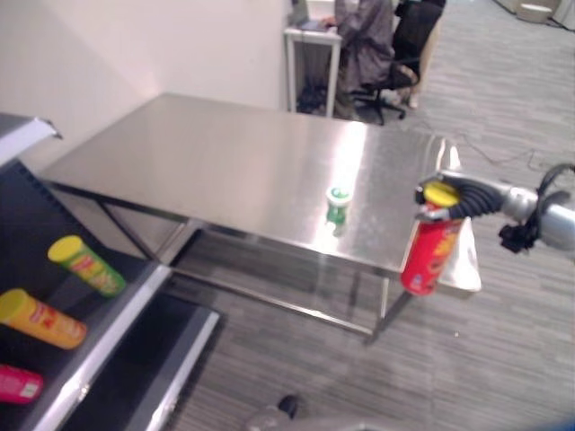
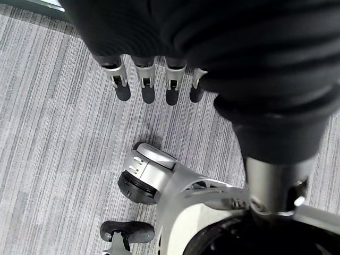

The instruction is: Put the goods on the table back onto the shelves and tidy them up.

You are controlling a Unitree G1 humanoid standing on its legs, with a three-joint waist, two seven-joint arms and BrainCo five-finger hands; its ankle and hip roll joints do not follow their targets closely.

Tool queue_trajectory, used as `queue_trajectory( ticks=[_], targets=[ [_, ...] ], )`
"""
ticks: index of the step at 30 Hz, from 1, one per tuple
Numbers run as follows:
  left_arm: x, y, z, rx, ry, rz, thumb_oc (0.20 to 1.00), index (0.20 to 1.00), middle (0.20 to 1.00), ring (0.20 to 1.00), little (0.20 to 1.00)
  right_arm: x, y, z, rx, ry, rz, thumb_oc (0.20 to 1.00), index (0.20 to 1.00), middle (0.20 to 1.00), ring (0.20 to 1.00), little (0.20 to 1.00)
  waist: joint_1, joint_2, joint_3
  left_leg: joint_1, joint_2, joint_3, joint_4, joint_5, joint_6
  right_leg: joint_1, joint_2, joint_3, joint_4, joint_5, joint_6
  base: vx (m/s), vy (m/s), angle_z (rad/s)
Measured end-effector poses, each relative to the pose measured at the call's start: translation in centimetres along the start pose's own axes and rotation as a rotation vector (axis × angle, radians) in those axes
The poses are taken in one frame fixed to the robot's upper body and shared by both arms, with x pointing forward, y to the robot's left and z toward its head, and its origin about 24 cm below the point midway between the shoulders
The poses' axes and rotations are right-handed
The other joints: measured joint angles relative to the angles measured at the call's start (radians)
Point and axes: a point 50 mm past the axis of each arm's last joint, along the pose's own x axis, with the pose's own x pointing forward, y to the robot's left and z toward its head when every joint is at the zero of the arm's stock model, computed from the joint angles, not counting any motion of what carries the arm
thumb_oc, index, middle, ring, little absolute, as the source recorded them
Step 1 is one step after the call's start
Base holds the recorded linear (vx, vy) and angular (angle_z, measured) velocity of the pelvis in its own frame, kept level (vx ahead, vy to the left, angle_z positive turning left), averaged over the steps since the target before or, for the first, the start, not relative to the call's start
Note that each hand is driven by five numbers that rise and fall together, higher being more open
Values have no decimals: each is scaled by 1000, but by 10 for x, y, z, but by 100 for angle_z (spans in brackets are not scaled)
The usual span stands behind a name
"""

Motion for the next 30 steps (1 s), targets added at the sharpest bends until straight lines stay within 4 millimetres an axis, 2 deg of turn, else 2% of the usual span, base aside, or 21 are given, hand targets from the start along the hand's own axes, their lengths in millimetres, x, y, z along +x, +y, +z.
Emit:
queue_trajectory(
  ticks=[10, 15, 20, 21, 25, 30],
  targets=[
    [0, 2, 5, 44, -34, 36, 1000, 1000, 1000, 1000, 1000, -1, 1, -1, -1, -6, -29, 200, 200, 200, 200, 200, -2, 0, 1, 0, -1, 0, 0, 0, 0, -1, -1, 0, 0, -2, 2, 0, 0, 0],
    [0, 2, 6, 72, -40, 42, 1000, 1000, 1000, 1000, 1000, -8, -1, -10, -24, 43, -87, 200, 200, 200, 200, 200, -5, 3, 3, -1, -2, 1, 0, 0, 0, -2, -2, 1, 0, -3, 2, 0, 0, 0],
    [1, 1, 8, 87, -45, 46, 1000, 1000, 1000, 1000, 1000, -19, -15, -25, -89, 137, -230, 200, 200, 200, 200, 200, -7, 10, 8, -3, -2, 4, 0, -1, 1, -5, -4, 3, 0, -3, 1, 1, 1, -1],
    [1, 0, 8, 89, -47, 46, 1000, 1000, 1000, 1000, 1000, -22, -24, -26, -120, 154, -298, 200, 200, 200, 200, 200, -7, 14, 9, -3, -3, 9, 0, -1, 2, -7, -5, 5, 0, -2, 1, 4, 8, -9],
    [1, 0, 9, 88, -49, 54, 1000, 1000, 1000, 1000, 1000, -29, -43, -22, -183, 161, -441, 200, 200, 200, 200, 200, -7, 15, 9, 0, -3, 15, 0, -1, 2, -1, -6, 12, 0, -2, 1, -1, 6, -4],
    [1, 0, 10, 97, -52, 55, 1000, 1000, 1000, 1000, 1000, -27, -47, -18, -204, 146, -494, 200, 200, 200, 200, 200, -5, 14, 9, 1, -3, 17, 0, -1, 2, 0, -5, 22, 0, -2, 1, 0, 0, 0]
  ],
)
